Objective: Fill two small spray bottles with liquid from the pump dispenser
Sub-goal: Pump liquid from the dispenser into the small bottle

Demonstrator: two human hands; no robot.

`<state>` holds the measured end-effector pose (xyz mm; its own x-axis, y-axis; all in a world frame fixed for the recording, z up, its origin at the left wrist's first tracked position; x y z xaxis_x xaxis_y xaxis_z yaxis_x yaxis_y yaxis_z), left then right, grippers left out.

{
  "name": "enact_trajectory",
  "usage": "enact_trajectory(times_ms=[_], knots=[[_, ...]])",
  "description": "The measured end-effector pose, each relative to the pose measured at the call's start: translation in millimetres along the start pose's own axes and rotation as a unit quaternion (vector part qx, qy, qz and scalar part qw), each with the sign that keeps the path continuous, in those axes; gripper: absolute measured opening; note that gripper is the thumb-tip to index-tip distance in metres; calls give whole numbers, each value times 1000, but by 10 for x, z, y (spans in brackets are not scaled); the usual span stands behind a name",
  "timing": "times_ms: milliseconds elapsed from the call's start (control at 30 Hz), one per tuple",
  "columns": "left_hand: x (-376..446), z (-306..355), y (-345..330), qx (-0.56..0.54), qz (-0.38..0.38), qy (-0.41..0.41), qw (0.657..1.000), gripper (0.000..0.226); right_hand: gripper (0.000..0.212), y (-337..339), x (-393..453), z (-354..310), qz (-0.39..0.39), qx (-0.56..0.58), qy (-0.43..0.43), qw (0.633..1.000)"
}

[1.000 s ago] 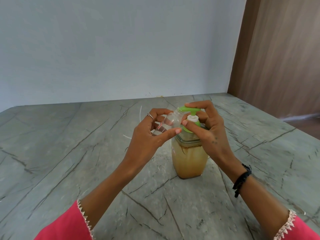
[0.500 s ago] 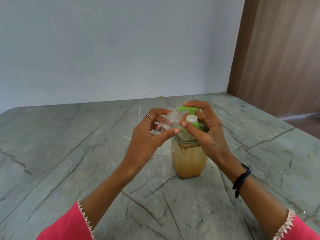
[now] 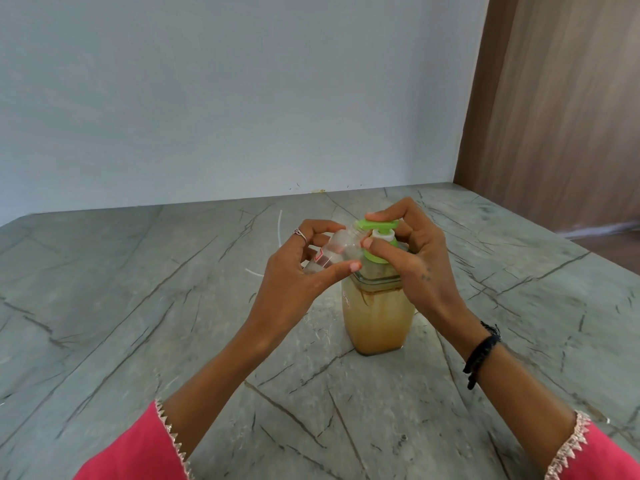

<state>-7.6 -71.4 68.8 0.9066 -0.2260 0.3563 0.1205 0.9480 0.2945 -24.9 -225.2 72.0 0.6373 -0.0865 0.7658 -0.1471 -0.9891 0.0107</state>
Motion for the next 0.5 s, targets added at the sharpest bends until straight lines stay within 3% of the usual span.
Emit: enact_trajectory(times_ms=[300,500], knots=[[-3,29,-1,-9,4,0,1000,40,33,-5,-14,-8,-20,-28,39,999],[-1,44,6,-6,10,-7,1000,40,33,-6,-16,-17,-22,-14,32,999]])
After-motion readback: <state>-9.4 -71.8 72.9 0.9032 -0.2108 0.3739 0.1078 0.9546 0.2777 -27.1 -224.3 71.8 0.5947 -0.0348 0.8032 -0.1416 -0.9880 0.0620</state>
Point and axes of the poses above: each hand's wrist, its own x-axis towards the middle knuckle, its own y-axis out of the back of the hand, z = x × y, the point moved 3 cm from there along x, towards the middle knuckle, and after that the axes turned 9 degrees about y, right-handed, at the moved point
